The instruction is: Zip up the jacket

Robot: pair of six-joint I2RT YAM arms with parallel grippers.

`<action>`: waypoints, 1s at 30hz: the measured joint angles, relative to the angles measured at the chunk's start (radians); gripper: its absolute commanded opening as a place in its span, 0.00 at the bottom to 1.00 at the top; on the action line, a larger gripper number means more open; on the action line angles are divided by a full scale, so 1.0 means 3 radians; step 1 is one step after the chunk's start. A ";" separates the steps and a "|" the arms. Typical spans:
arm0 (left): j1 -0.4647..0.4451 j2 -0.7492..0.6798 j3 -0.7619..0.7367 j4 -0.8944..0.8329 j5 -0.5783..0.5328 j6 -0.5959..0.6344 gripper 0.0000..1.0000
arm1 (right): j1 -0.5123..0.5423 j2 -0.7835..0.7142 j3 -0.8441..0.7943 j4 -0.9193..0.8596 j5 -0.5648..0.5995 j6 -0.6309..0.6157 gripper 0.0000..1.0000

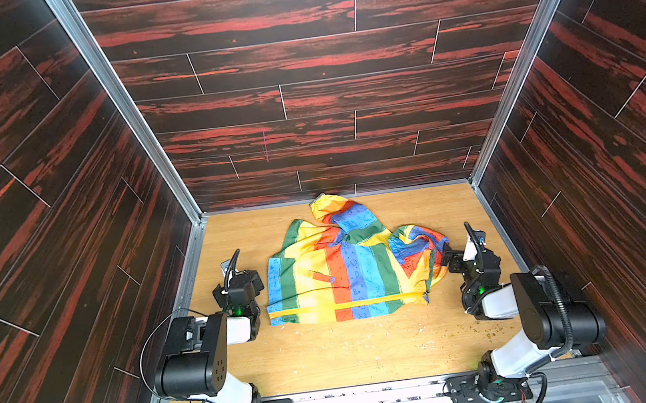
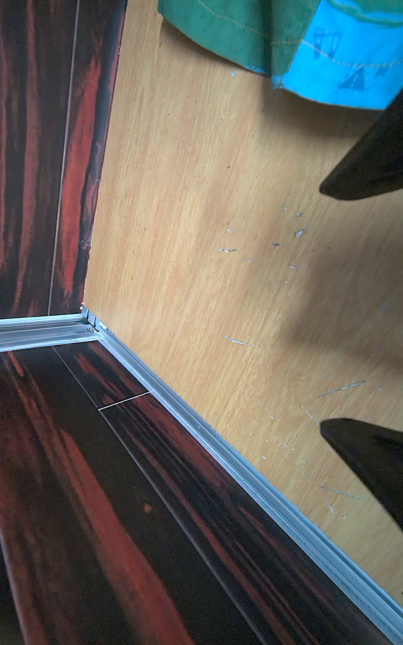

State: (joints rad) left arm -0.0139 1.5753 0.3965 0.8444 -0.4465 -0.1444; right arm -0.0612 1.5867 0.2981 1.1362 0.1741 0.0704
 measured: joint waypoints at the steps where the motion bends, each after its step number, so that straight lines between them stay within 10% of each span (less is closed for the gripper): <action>1: 0.0000 0.0000 0.0000 -0.0001 0.0003 -0.0001 1.00 | 0.0000 0.0000 0.0000 0.0000 -0.0006 0.0000 0.99; 30: 0.0000 0.0000 0.0000 -0.0001 0.0005 -0.0009 1.00 | 0.0000 0.0000 0.0000 -0.0039 -0.0019 0.0000 0.99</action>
State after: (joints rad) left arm -0.0139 1.5753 0.3965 0.8440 -0.4450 -0.1471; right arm -0.0612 1.5867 0.2981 1.1244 0.1684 0.0704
